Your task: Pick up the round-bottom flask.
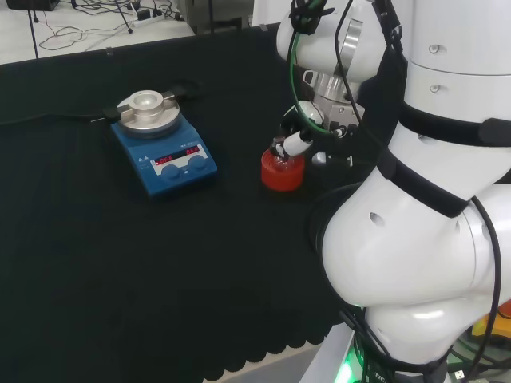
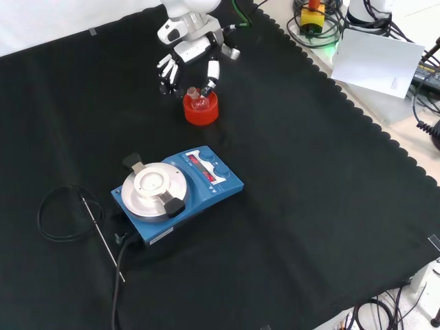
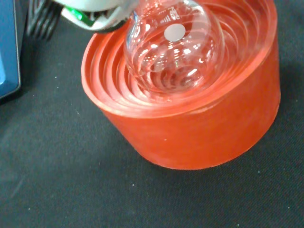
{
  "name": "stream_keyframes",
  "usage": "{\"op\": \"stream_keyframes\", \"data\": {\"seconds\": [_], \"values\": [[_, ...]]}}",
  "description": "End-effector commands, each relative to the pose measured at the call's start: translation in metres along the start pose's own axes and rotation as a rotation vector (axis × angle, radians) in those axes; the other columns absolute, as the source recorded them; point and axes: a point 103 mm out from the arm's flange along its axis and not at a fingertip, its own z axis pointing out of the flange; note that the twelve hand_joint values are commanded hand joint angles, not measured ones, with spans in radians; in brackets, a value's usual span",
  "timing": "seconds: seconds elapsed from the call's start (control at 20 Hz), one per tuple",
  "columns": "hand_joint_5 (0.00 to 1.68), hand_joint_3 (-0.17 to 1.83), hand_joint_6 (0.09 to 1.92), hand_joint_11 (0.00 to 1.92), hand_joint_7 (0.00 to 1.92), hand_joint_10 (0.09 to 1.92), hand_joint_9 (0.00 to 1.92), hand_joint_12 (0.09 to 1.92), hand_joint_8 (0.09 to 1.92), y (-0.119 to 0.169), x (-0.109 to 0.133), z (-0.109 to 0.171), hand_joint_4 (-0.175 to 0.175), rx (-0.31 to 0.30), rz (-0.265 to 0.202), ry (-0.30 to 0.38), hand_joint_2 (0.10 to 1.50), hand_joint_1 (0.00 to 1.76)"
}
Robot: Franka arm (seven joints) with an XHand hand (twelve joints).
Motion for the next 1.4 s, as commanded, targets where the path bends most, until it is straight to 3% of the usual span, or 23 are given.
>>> {"op": "stream_keyframes", "data": {"seconds": [0.05, 0.2, 0.65, 0.75, 0.8, 0.85, 1.0, 1.2, 1.4], "values": [[0.7, 0.6, 0.89, 0.11, 0.33, 0.64, 0.55, 1.43, 0.7, 0.001, 0.004, 0.005, -0.079, 0.016, -0.002, -0.002, 0.62, 0.85], [0.7, 0.6, 0.89, 0.1, 0.33, 0.64, 0.55, 1.43, 0.71, 0.002, 0.012, 0.008, -0.078, 0.008, -0.001, -0.012, 0.62, 0.85], [0.93, 0.58, 0.81, 0.12, 0.35, 0.65, 0.57, 1.43, 0.72, 0.001, 0.005, 0.0, -0.089, -0.035, 0.003, -0.041, 0.68, 0.85], [1.03, 0.53, 0.89, 0.17, 0.4, 0.64, 0.62, 1.42, 0.72, 0.001, 0.005, 0.0, 0.083, -0.033, 0.005, -0.037, 0.77, 0.98], [1.05, 0.48, 0.92, 0.18, 0.41, 0.63, 0.64, 1.41, 0.71, 0.001, 0.005, 0.0, 0.129, -0.032, 0.005, -0.036, 0.81, 1.01], [1.05, 0.45, 0.93, 0.19, 0.42, 0.62, 0.64, 1.41, 0.71, 0.001, 0.005, 0.0, 0.153, -0.035, 0.004, -0.038, 0.84, 1.03], [1.08, 0.43, 0.92, 0.2, 0.43, 0.61, 0.66, 1.41, 0.7, -0.001, 0.005, -0.001, 0.174, -0.051, 0.001, -0.043, 0.85, 1.05], [1.15, 0.79, 0.97, 0.24, 0.51, 0.58, 0.7, 1.39, 0.68, -0.001, 0.007, -0.007, 0.175, -0.052, -0.009, -0.046, 0.65, 1.09], [1.15, 0.91, 1.02, 0.25, 0.54, 0.57, 0.72, 1.39, 0.68, -0.003, 0.009, -0.022, 0.175, -0.051, -0.02, -0.033, 0.59, 1.09]]}}
